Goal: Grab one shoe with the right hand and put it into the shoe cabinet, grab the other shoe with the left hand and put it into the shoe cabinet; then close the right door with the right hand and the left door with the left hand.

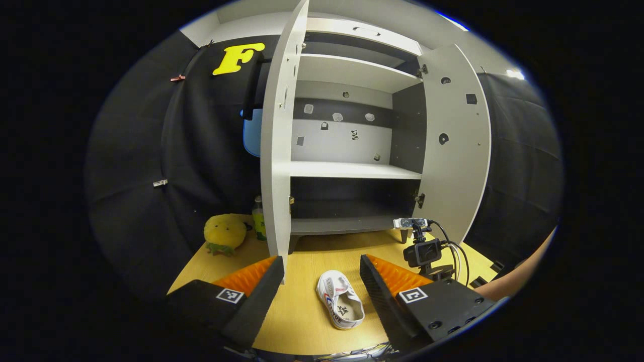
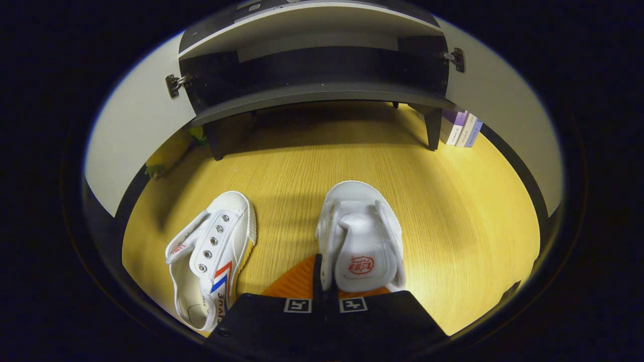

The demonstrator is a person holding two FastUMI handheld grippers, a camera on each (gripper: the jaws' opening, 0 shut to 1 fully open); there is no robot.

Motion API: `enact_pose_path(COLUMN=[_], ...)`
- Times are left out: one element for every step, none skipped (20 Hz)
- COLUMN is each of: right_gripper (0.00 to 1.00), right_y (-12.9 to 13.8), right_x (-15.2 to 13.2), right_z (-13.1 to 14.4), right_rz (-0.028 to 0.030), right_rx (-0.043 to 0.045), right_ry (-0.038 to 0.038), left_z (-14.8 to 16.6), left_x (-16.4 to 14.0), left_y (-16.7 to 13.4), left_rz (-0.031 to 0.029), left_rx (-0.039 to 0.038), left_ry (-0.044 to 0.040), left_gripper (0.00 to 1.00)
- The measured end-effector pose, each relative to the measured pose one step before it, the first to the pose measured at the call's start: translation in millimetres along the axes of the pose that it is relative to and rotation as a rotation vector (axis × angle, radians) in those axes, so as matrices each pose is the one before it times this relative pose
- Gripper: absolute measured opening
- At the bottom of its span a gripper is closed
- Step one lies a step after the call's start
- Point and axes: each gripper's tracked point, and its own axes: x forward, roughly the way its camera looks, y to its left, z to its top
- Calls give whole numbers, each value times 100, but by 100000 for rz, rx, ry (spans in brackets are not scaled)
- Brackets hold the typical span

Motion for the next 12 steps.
enact_pose_path(right_gripper=[5, 5, 5, 5, 5, 5, 5, 5, 5, 5, 5, 5], right_y=[282, 552, 252, 127, 67, 47, 90, 61, 22, 33, 65, -7], right_x=[-466, -599, -663, -709, -734, -791, -852, -854, -880, -1025, -919, -799], right_z=[419, 393, 455, 601, 673, 826, 951, 992, 1208, 1440, 1642, 1882], right_rz=[2373, 2650, 1872, 1248, 794, 751, 932, 771, 536, 283, 25, -58], right_rx=[906, 985, 235, -761, -1788, -1922, -2317, -2176, -1478, -717, -146, -480], right_ry=[-420, -462, -470, -1534, -1743, -2129, -2365, -2116, -1913, -2386, -2794, -3020], left_z=[61, 7, 142, 72, 228, 304, 574, 460, 448, 425, 537, 453], left_x=[-45, 8, 51, 48, 52, 174, 181, 220, 242, 296, 217, 175], left_y=[-316, -387, -415, -385, -286, -310, -375, -188, -312, -397, -320, -302], left_rz=[-293, -372, -616, -694, -405, -520, -598, -504, -686, -945, -1146, -1049], left_rx=[375, 570, 704, 1033, 1202, 1458, 1398, 916, 258, -196, -400, -209], left_ry=[-116, 41, -170, 201, 473, -73, -842, -974, -854, -856, -939, -1038], left_gripper=[95, 95, 95, 95, 95, 95, 95, 95, 95, 95, 95, 95])
